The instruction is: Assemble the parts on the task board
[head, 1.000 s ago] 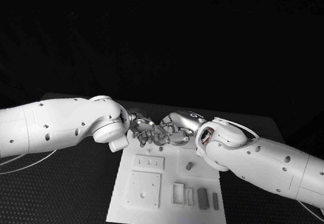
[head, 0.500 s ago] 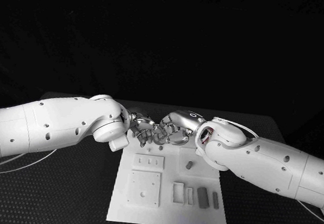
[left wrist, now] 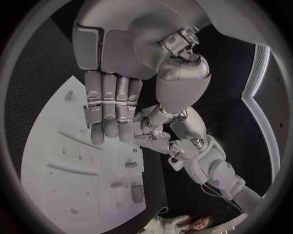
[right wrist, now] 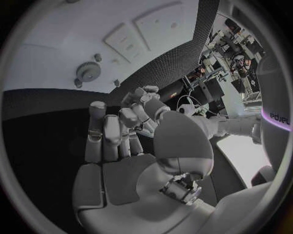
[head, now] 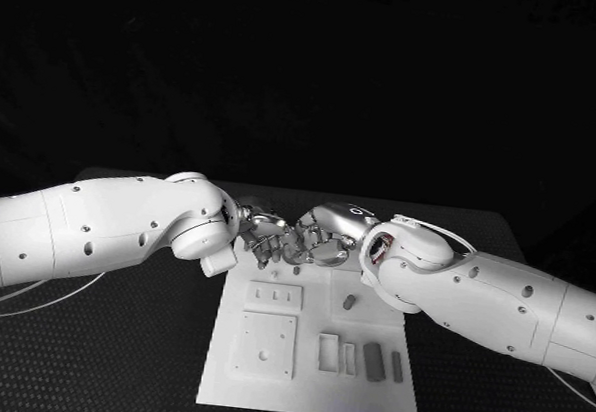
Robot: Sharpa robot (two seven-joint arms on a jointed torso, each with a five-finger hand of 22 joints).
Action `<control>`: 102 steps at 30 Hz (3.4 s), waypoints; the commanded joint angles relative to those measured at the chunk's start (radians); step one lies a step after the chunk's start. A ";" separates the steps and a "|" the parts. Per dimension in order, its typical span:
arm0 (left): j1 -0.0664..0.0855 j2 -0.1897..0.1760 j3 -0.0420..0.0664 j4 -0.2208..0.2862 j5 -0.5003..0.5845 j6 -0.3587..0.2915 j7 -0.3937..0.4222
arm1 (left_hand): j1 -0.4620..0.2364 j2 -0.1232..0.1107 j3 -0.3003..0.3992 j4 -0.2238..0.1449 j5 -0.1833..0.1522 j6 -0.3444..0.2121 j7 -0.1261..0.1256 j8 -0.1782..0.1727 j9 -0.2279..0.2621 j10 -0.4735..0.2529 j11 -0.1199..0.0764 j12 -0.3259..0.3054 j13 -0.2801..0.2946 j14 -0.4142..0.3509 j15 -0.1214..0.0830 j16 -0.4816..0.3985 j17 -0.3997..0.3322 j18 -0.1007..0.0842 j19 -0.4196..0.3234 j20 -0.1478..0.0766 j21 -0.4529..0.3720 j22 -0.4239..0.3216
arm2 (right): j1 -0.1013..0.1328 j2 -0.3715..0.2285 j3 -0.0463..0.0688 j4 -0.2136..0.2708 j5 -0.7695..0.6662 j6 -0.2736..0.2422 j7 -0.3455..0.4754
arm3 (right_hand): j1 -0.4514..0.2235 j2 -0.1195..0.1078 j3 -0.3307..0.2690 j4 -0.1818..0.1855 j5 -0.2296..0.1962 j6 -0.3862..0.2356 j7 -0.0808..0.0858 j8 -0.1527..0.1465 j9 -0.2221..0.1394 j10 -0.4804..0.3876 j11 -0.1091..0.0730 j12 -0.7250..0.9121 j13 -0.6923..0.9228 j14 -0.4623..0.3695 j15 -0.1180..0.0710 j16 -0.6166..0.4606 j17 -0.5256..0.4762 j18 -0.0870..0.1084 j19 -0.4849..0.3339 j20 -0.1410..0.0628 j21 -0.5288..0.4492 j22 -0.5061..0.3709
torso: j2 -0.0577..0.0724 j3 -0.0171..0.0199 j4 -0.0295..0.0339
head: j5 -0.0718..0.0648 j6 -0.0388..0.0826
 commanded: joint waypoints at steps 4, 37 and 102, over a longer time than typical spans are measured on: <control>0.001 0.004 0.002 0.006 0.019 0.027 0.030 | -0.017 -0.002 0.008 0.000 -0.002 0.002 0.003 -0.013 0.002 -0.014 0.002 0.002 -0.004 -0.013 0.000 0.003 -0.007 0.013 0.005 0.002 -0.009 0.003 | -0.004 0.003 -0.001 0.002 -0.008 0.014 0.017 | 0.003 0.006 0.003 0.001 0.002 0.032 0.000 0.001 0.002 -0.002 -0.007 0.004 0.001 0.002 -0.009 0.005 0.001 0.013 0.006 -0.005 0.004 0.016 | 0.000 0.0006 0.0006 | -0.001 -0.003; -0.002 -0.007 0.002 -0.004 0.026 -0.003 0.051 | 0.055 0.015 0.141 -0.012 -0.085 0.020 0.003 -0.038 0.001 -0.010 0.003 0.002 -0.017 -0.017 0.004 0.021 -0.041 0.014 0.017 0.006 -0.026 0.021 | -0.020 -0.017 -0.001 0.006 0.004 0.024 0.014 | -0.034 -0.027 -0.005 0.016 0.002 0.030 0.001 -0.007 0.009 -0.003 -0.006 -0.003 -0.002 -0.002 -0.009 0.000 -0.010 0.013 0.011 -0.004 0.000 0.013 | 0.000 0.0000 -0.0001 | 0.001 -0.012; -0.057 0.078 -0.081 -0.100 -0.290 -0.011 -0.115 | 0.069 0.012 0.138 -0.020 -0.079 0.041 -0.008 -0.031 0.021 0.015 -0.010 0.021 -0.012 0.002 -0.007 0.051 -0.046 0.016 0.041 -0.003 -0.017 0.045 | 0.044 -0.082 0.139 -0.180 0.263 -0.056 0.049 | -0.046 -0.046 0.003 0.022 0.002 0.020 0.005 -0.019 0.016 -0.013 -0.003 -0.015 -0.006 -0.037 -0.006 -0.017 -0.054 0.013 0.006 -0.003 -0.010 0.011 | 0.000 0.0009 0.0010 | -0.012 -0.051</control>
